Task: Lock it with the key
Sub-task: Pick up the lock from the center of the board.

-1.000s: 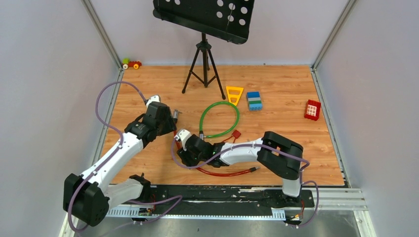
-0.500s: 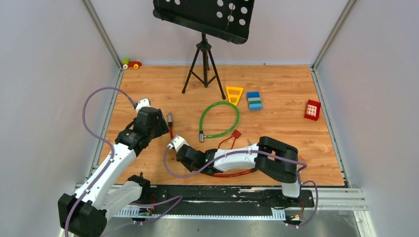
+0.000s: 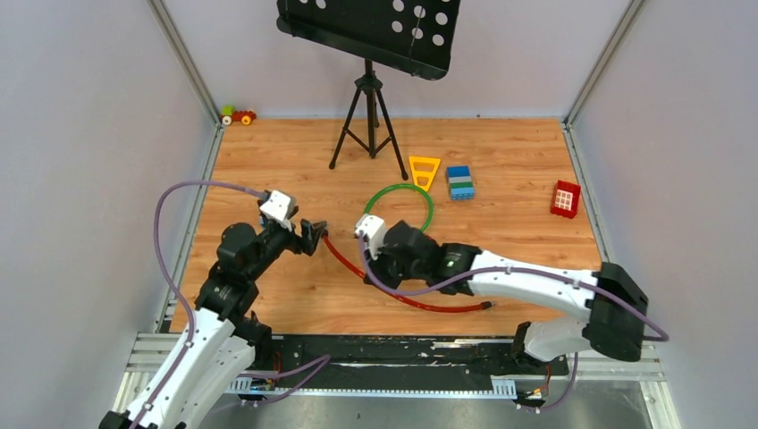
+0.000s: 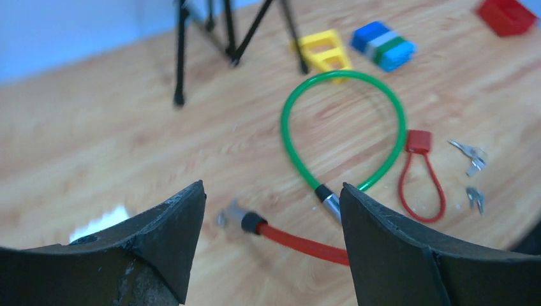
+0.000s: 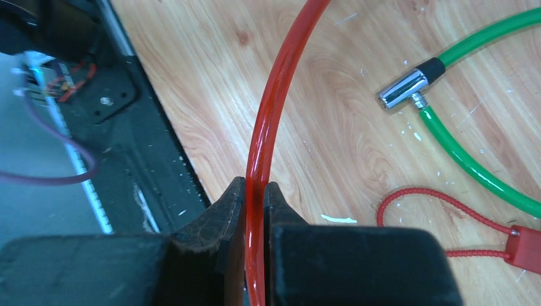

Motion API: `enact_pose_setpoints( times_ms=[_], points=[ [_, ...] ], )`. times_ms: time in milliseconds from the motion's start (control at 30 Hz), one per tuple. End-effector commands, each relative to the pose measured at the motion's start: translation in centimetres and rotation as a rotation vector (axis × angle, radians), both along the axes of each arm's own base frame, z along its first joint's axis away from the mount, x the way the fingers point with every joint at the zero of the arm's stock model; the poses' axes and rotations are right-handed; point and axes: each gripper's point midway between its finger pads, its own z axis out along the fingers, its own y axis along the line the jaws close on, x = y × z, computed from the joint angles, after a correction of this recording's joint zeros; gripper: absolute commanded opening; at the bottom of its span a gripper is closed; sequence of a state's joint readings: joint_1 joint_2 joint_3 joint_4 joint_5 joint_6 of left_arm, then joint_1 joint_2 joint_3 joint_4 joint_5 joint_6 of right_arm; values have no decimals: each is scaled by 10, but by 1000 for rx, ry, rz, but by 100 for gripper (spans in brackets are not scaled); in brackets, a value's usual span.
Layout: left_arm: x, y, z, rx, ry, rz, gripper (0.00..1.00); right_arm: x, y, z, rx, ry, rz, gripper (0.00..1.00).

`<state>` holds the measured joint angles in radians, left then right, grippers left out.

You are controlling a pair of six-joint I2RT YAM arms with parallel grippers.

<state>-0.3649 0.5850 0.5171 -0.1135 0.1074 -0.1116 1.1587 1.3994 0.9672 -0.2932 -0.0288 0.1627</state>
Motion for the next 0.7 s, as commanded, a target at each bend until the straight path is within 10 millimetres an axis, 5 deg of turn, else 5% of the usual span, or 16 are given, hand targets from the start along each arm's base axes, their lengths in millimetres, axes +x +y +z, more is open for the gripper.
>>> enact_pose_setpoints(
  times_ms=[0, 133, 400, 667],
  points=[
    [-40, -54, 46, 219, -471, -504, 80, -14, -11, 30, 160, 95, 130, 0],
    [-78, -77, 19, 361, -538, -823, 75, -7, -27, 39, 202, 136, 126, 0],
    [-112, -94, -10, 445, -507, -1093, 70, -3, -42, 53, 251, 156, 114, 0],
    [-107, -104, -49, 586, -431, -1165, 65, -16, -44, 64, 291, 179, 173, 0]
  ],
)
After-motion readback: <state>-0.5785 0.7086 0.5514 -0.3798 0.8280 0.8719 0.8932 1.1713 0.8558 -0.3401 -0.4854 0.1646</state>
